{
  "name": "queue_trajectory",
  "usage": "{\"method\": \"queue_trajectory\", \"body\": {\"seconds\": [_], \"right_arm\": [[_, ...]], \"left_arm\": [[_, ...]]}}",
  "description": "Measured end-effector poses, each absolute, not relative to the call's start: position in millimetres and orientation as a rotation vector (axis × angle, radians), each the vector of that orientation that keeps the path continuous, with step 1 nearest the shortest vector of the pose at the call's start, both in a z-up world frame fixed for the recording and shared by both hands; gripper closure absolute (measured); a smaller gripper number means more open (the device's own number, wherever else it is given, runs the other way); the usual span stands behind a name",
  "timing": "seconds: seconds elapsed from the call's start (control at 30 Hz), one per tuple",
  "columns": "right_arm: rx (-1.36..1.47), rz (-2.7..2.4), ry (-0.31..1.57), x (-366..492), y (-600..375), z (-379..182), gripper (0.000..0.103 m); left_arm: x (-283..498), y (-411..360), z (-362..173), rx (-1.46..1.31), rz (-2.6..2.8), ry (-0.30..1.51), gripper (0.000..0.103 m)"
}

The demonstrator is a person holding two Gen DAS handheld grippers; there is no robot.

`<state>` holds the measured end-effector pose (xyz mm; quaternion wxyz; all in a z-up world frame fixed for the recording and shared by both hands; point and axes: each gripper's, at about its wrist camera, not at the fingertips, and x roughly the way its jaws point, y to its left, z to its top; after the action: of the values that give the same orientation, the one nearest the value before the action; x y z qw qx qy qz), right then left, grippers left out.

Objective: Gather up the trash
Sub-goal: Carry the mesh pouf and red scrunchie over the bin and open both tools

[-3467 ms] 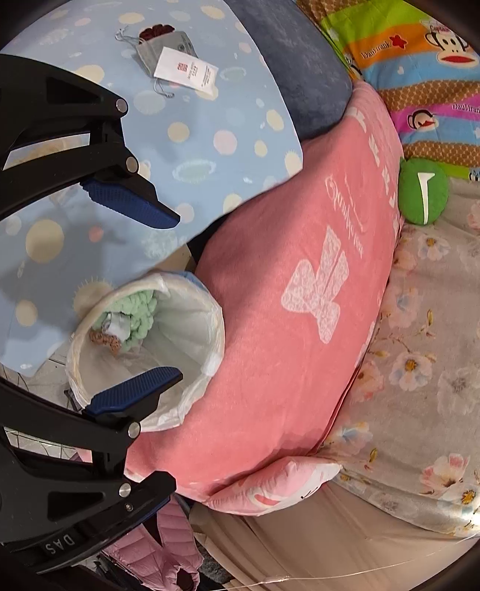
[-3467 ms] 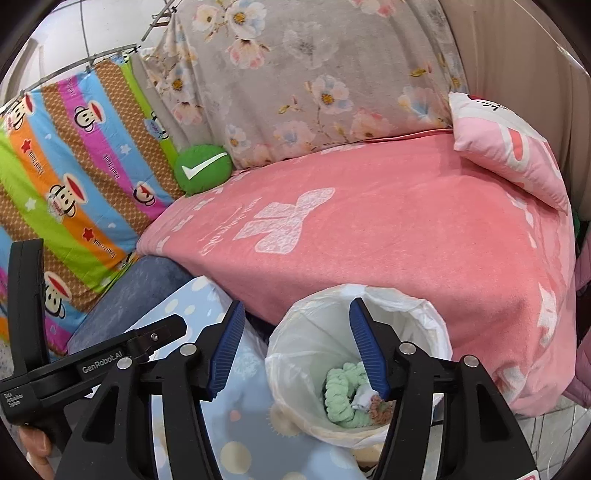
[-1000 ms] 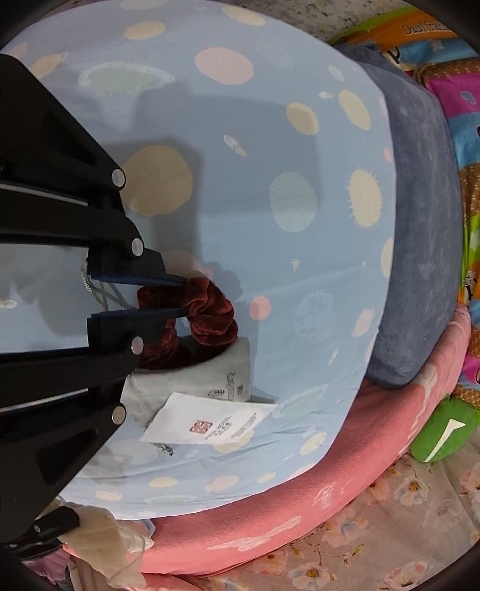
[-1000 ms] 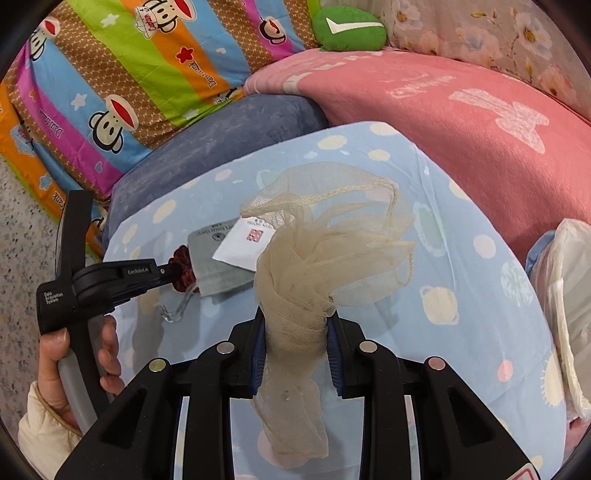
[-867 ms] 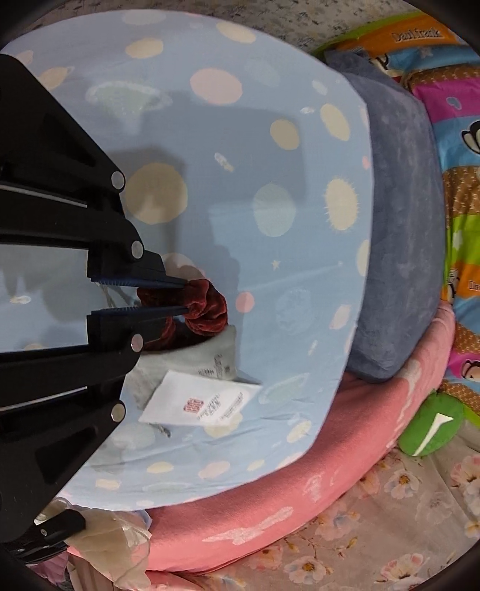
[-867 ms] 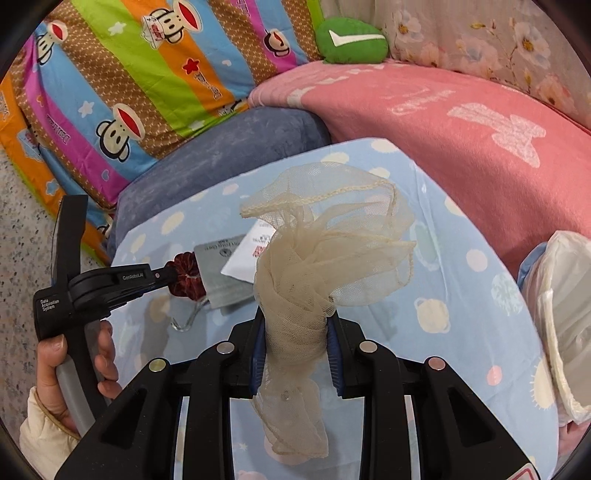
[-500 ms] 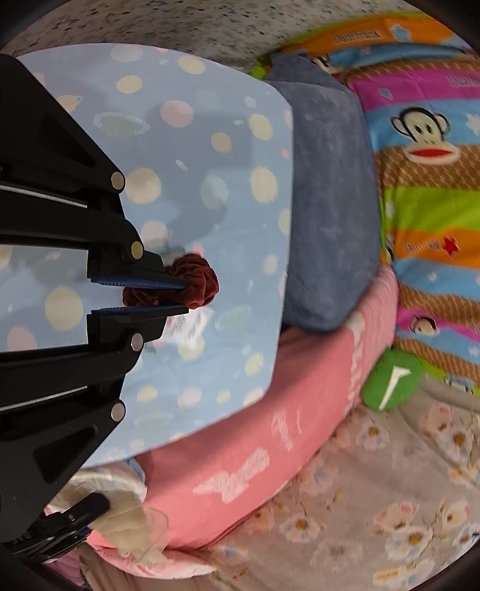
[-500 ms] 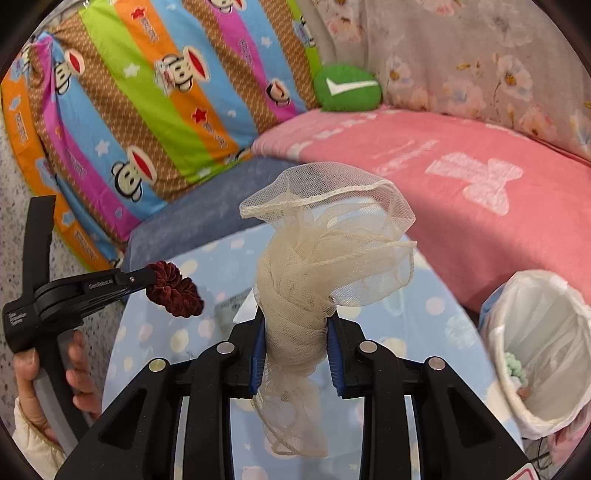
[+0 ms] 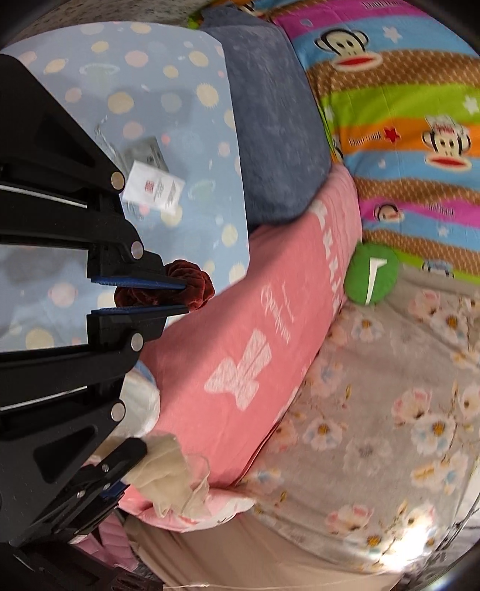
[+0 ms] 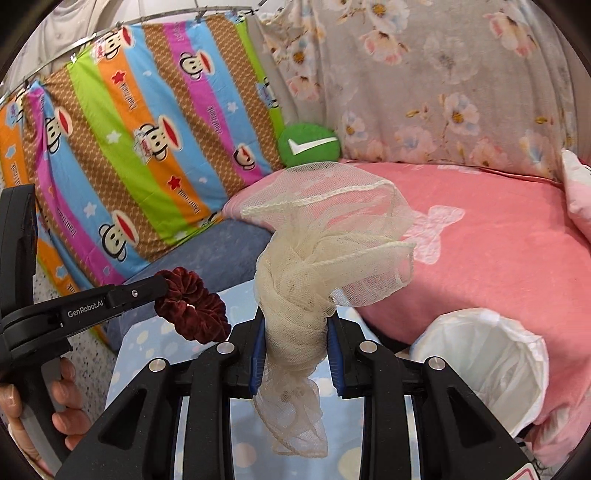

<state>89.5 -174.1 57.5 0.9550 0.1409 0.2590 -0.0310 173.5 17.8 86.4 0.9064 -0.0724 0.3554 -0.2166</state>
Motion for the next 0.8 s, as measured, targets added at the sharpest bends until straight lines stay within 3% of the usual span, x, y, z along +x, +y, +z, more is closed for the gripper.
{"method": "queue_trajectory", "body": {"seconds": [0.3, 0.8], "right_arm": [[0.334, -0.177, 0.481, 56, -241, 62, 0.076], [0.412, -0.326, 0.469, 9, -329, 45, 0.076]], "left_arm": [[147, -74, 108, -0.076, -0.607, 0.711, 0.095], [114, -188, 100, -0.010, -0.808, 0.777, 0.095]]}}
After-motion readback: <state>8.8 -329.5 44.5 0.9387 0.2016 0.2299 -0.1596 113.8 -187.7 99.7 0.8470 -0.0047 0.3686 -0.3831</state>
